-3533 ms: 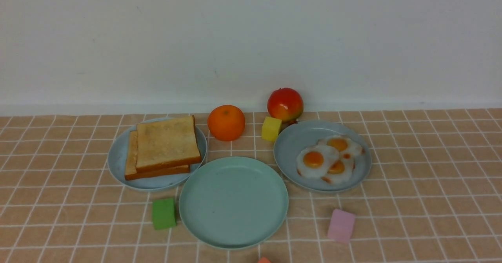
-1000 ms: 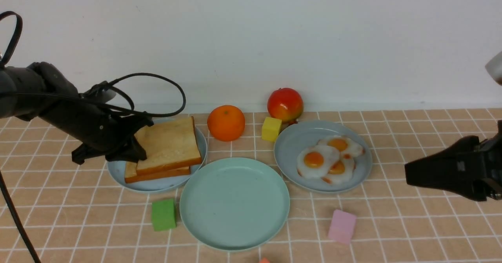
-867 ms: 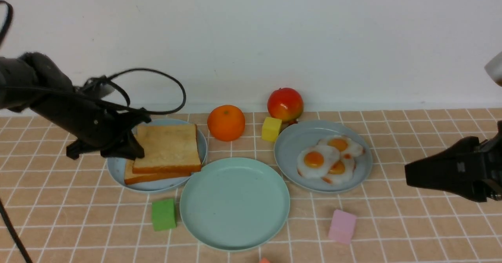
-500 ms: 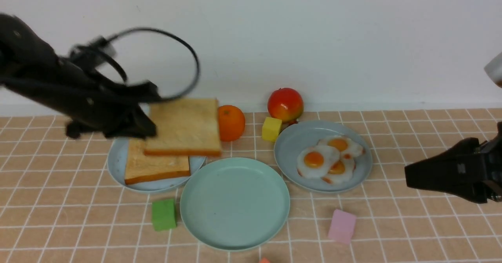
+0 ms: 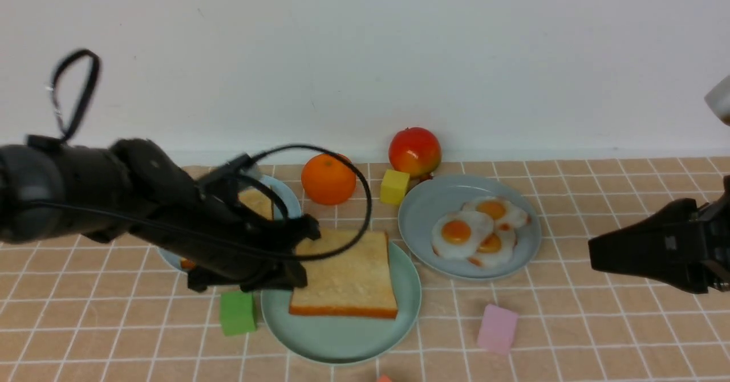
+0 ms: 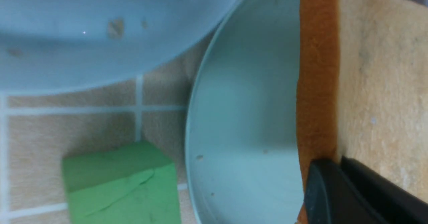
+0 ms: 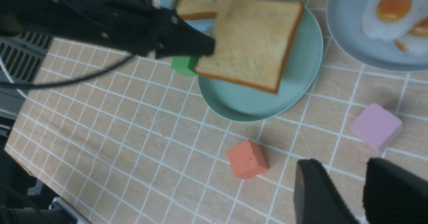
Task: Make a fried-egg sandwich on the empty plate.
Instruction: Use the left arm to put a slice of bread into the empty plate in the middle, then use the right arm to grab a fried egg, then use the right arm to place the fried egg on the slice of bread in the middle, then use the left arm to grab a slice of bread
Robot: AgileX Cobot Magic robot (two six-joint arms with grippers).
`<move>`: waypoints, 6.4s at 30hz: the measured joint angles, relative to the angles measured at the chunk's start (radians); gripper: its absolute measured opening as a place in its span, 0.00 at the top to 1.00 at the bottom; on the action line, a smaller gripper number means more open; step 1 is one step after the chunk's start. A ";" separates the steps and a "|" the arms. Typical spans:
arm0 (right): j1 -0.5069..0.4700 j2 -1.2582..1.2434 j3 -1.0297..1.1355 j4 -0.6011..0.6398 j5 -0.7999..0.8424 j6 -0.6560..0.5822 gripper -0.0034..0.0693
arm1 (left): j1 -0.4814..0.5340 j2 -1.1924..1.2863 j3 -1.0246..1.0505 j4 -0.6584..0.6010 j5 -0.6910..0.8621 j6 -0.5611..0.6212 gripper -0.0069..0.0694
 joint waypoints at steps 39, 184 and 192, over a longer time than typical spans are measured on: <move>0.000 0.672 -0.191 0.136 -0.356 0.203 0.46 | -0.264 -0.532 -0.020 0.266 0.300 0.303 0.93; 0.299 -0.023 -0.124 -0.019 -0.055 -0.430 0.97 | 0.204 0.049 -0.303 0.580 0.113 -0.325 0.62; 0.299 -0.023 -0.120 0.073 0.005 -0.494 0.97 | 0.206 0.210 -0.379 0.724 0.124 -0.382 0.43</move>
